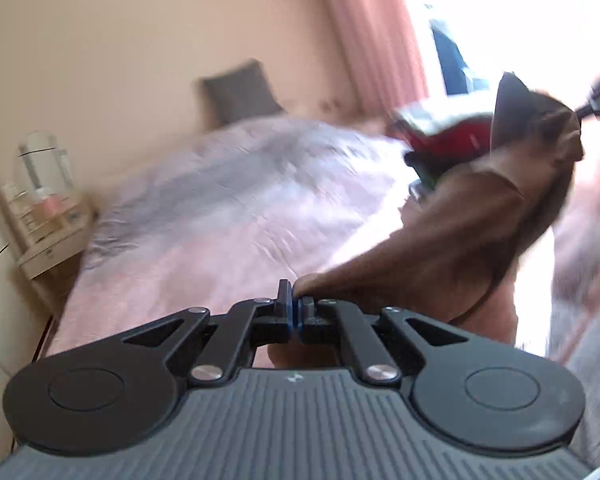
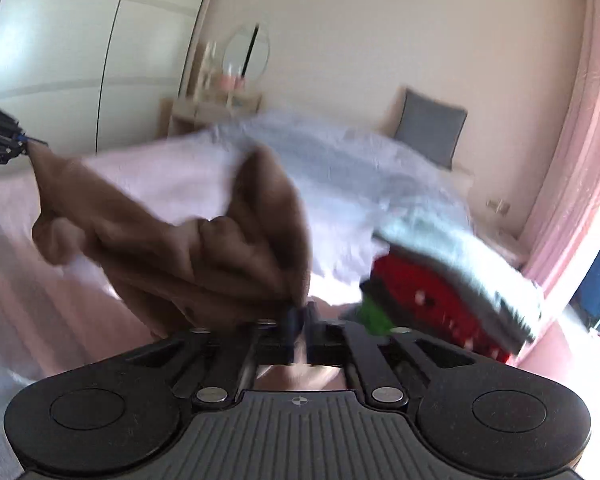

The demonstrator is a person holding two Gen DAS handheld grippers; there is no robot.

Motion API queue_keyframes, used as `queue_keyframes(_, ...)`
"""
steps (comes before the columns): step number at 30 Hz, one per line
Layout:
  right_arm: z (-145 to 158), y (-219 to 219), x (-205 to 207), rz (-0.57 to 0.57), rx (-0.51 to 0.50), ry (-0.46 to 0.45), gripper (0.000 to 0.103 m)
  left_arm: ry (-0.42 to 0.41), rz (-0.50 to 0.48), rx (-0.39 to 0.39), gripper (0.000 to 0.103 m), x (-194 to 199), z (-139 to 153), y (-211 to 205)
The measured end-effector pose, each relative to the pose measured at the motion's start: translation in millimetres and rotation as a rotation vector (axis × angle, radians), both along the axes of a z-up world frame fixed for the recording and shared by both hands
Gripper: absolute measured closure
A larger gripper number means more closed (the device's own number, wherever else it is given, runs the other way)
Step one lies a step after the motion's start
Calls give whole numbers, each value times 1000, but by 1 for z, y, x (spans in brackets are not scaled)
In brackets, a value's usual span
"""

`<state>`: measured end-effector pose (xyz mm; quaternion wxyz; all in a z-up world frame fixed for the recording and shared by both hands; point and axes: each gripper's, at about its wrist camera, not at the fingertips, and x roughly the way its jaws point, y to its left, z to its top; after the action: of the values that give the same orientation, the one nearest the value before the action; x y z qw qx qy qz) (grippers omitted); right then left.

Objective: Fold clothes
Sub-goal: 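Grasp the brown top with both grippers and lift it to shake out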

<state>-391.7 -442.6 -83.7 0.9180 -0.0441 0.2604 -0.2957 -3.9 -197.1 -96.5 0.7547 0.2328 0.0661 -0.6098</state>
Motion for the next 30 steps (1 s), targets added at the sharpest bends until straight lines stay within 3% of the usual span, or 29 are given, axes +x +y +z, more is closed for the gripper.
queue_keyframes(5,57,24,-16,37,18,-143,103,68,166,-155,102,1,78,65)
queue_keyframes(9,85,45,-25,54,46,-207,103,69,241,-250,102,-3,130,110)
queue_keyframes(13,130,70,-29,108,19,-239,103,63,271,-321,102,0,180,148)
queue_keyframes(16,168,81,-29,148,-7,-265,103,109,277,-358,102,15,212,165)
queue_keyframes(19,186,68,-13,153,4,-282,103,178,261,-343,102,45,220,151)
queue_keyframes(21,184,47,18,144,21,-247,103,216,250,-278,102,74,208,122)
queue_keyframes(23,163,21,61,96,51,-170,103,275,245,-179,102,110,173,75)
queue_keyframes(25,121,-20,110,-1,123,-69,103,338,271,-48,99,146,124,20)
queue_keyframes(28,39,-75,177,-185,257,120,101,436,357,200,81,201,30,-61)
queue_keyframes(29,9,-91,192,-258,297,179,95,444,417,280,78,216,-3,-78)
queue_keyframes(30,-10,-100,197,-308,326,201,76,438,479,352,80,228,-30,-88)
